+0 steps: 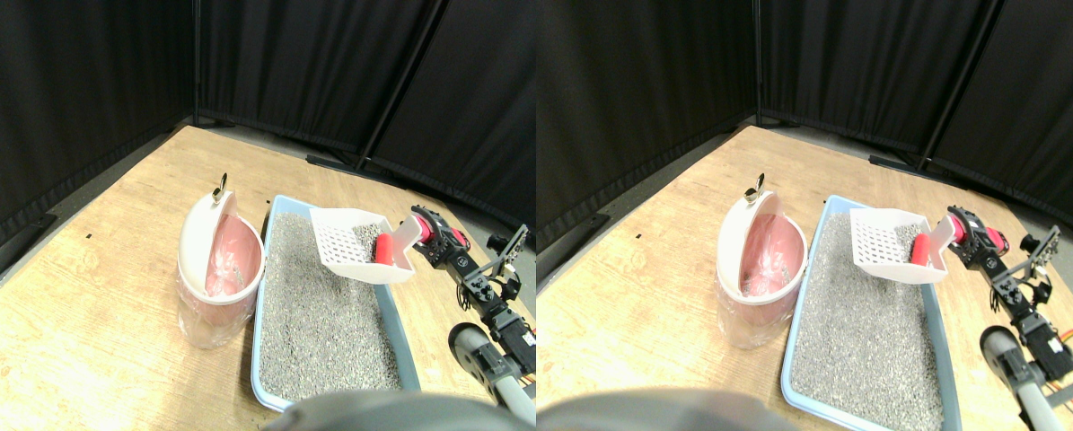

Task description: Scoop (unimanual)

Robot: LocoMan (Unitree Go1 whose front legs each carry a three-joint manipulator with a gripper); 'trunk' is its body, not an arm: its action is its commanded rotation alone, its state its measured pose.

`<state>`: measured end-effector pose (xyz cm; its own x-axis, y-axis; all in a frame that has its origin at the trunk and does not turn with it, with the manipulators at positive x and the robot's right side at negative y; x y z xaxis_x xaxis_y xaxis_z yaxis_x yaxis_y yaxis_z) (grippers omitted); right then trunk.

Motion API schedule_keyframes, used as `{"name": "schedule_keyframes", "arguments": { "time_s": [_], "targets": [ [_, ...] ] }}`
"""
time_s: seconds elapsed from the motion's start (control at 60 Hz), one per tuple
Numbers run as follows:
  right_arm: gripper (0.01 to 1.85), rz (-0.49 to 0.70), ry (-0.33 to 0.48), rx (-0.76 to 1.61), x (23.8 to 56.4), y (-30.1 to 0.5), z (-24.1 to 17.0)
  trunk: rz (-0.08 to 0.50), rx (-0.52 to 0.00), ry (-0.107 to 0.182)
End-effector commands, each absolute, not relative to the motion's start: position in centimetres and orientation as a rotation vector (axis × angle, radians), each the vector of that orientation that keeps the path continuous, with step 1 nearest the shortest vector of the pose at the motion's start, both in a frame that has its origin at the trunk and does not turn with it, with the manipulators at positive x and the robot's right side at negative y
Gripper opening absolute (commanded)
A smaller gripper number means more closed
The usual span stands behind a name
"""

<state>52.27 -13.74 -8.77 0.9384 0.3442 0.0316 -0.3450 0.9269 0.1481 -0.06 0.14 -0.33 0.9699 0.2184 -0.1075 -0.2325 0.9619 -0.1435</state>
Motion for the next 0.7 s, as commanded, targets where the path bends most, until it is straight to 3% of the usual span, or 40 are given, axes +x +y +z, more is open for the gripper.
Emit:
{"name": "schedule_keyframes", "arguments": {
  "time_s": [0.017, 0.167, 0.7],
  "targets": [
    [0.05, 0.401, -0.072, 0.159, 52.1, -12.9, -7.8, 0.246, -0.152, 0.088],
    [0.05, 0.462, -0.081, 0.131, 52.3, -12.1, -7.7, 0.276, -0.161, 0.087],
    [0.05, 0.503, -0.039, 0.116, 52.7, -10.0, -7.7, 0.342, -0.182, 0.085]
  ]
}}
